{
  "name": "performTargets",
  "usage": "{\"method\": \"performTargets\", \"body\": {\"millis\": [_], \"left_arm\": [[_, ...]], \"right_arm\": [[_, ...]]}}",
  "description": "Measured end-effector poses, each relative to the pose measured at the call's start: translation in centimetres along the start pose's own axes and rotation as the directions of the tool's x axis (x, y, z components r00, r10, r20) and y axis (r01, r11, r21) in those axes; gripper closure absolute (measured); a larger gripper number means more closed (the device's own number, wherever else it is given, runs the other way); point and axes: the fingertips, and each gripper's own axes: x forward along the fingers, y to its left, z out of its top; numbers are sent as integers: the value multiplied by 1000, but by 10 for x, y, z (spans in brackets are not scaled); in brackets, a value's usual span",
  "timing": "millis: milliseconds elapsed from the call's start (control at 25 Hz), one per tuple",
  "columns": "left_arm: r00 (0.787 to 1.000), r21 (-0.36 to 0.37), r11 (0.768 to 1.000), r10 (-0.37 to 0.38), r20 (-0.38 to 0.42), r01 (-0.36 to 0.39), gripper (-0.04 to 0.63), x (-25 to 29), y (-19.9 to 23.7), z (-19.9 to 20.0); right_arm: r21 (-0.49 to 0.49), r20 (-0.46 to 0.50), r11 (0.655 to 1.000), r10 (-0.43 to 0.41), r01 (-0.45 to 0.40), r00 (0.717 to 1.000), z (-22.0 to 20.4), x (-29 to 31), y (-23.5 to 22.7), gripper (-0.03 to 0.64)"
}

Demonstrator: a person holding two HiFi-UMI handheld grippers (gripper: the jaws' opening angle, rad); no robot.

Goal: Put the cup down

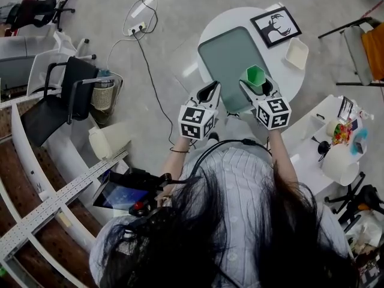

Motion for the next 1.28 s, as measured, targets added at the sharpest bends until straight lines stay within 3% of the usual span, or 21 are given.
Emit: {"method": "performTargets", "body": {"millis": [720,1280], "left_arm": [[999,-20,1000,19,-49,-20,561,36,14,0],[997,-37,999,24,-72,-27,561,41,25,-7]], "right_arm": [[-179,-171,980,60,-91,983,-22,79,-26,301],[-221,-216,973,16,-64,976,-38,103,-45,301]]}}
